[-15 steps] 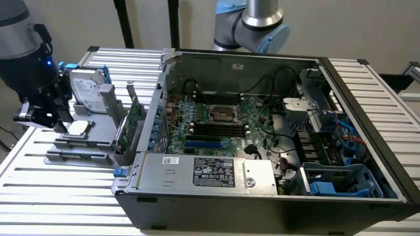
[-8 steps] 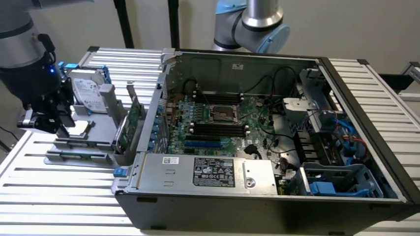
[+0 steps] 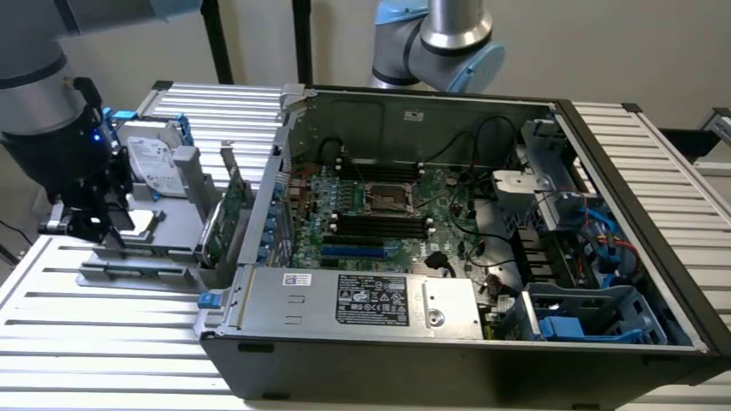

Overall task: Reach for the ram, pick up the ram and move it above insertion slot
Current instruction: 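Pick up the ram and move it above insertion slot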

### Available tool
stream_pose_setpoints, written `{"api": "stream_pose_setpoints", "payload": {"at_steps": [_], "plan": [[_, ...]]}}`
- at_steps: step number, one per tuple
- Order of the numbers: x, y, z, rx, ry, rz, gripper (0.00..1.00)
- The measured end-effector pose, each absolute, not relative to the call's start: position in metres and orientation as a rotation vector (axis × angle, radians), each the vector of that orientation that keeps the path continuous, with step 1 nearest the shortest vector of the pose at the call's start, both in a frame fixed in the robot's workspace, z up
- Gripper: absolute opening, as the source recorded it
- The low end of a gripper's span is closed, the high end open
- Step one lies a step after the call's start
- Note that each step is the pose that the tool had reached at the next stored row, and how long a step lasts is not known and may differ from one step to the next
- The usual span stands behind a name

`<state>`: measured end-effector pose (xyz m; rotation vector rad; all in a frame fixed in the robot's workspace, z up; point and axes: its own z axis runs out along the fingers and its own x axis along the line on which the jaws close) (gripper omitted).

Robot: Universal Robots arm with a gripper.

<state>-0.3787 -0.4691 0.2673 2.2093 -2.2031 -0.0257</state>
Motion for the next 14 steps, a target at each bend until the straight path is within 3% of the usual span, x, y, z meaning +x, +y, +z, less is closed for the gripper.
{"api": "stream_pose_setpoints", "payload": {"at_steps": [14], "plan": [[-0.379,-0.471,0.242,2.209,-2.203,-0.026,0.36]]}}
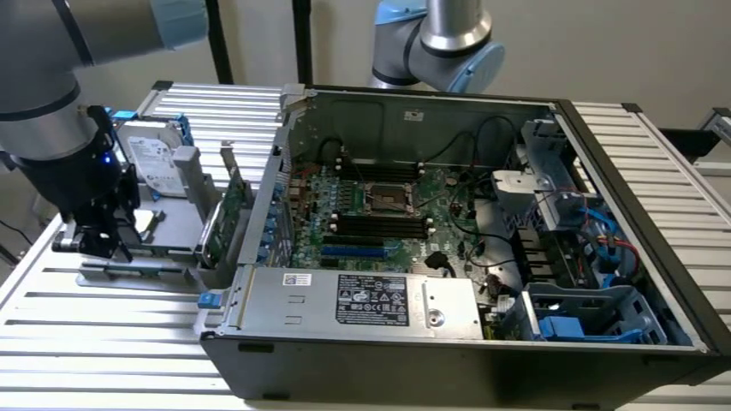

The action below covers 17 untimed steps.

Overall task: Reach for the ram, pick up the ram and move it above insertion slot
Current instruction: 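Pick up the ram and move it above insertion slot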

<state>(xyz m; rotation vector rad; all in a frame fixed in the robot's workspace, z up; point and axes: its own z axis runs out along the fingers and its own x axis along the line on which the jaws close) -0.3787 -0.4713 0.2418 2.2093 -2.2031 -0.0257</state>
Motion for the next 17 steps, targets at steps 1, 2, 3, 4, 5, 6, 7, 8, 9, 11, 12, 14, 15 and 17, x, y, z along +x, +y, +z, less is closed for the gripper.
{"api": "stream_pose_setpoints", "payload": {"at_steps": [1,2,3,4,5,6,7,8,9,11,12,14,15,17], "plan": [[-0.379,-0.471,0.24,2.209,-2.203,-0.026,0.36],[-0.379,-0.472,0.238,2.209,-2.203,-0.026,0.36],[-0.379,-0.472,0.236,2.209,-2.203,-0.026,0.36],[-0.379,-0.472,0.235,2.209,-2.203,-0.026,0.36],[-0.379,-0.472,0.233,2.209,-2.203,-0.026,0.36],[-0.379,-0.472,0.231,2.209,-2.203,-0.026,0.36],[-0.379,-0.472,0.229,2.209,-2.203,-0.026,0.36],[-0.379,-0.472,0.227,2.209,-2.203,-0.026,0.36],[-0.379,-0.473,0.225,2.209,-2.203,-0.026,0.36],[-0.379,-0.473,0.222,2.209,-2.203,-0.026,0.36],[-0.379,-0.473,0.22,2.209,-2.203,-0.026,0.36],[-0.379,-0.473,0.216,2.209,-2.203,-0.026,0.36],[-0.379,-0.473,0.215,2.209,-2.203,-0.026,0.36],[-0.379,-0.473,0.211,2.209,-2.203,-0.026,0.36]]}}
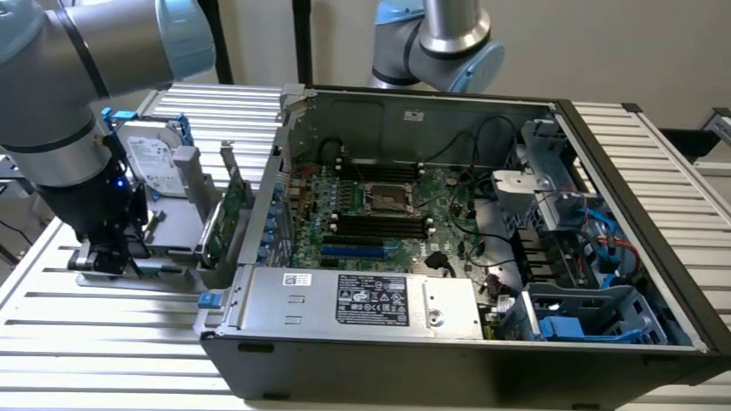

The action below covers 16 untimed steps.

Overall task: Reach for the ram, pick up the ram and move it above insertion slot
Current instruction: 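Pick up the ram and move it above insertion slot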

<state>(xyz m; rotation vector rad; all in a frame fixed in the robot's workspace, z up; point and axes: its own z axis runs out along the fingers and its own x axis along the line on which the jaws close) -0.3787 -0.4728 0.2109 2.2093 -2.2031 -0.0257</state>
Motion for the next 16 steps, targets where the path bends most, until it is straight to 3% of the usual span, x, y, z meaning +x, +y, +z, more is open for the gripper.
{"api": "stream_pose_setpoints", "payload": {"at_steps": [16], "plan": [[-0.381,-0.473,0.198,2.209,-2.203,-0.026,0.36]]}}
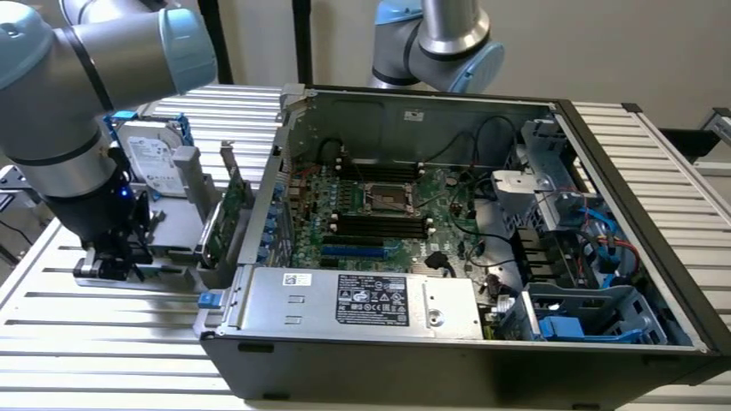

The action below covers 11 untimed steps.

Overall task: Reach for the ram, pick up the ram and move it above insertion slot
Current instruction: 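Pick up the ram and move it above insertion slot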

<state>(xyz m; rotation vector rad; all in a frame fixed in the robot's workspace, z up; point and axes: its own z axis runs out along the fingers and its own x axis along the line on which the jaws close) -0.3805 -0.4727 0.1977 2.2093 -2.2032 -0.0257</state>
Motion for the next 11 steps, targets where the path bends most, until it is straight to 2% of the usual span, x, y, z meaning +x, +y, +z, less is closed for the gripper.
{"api": "stream_pose_setpoints", "payload": {"at_steps": [8,10,11], "plan": [[-0.3823,-0.4707,0.197,2.209,-2.203,-0.026,0.36],[-0.3826,-0.4702,0.1965,2.209,-2.203,-0.026,0.28],[-0.3827,-0.4702,0.1964,2.209,-2.203,-0.026,0.28]]}}
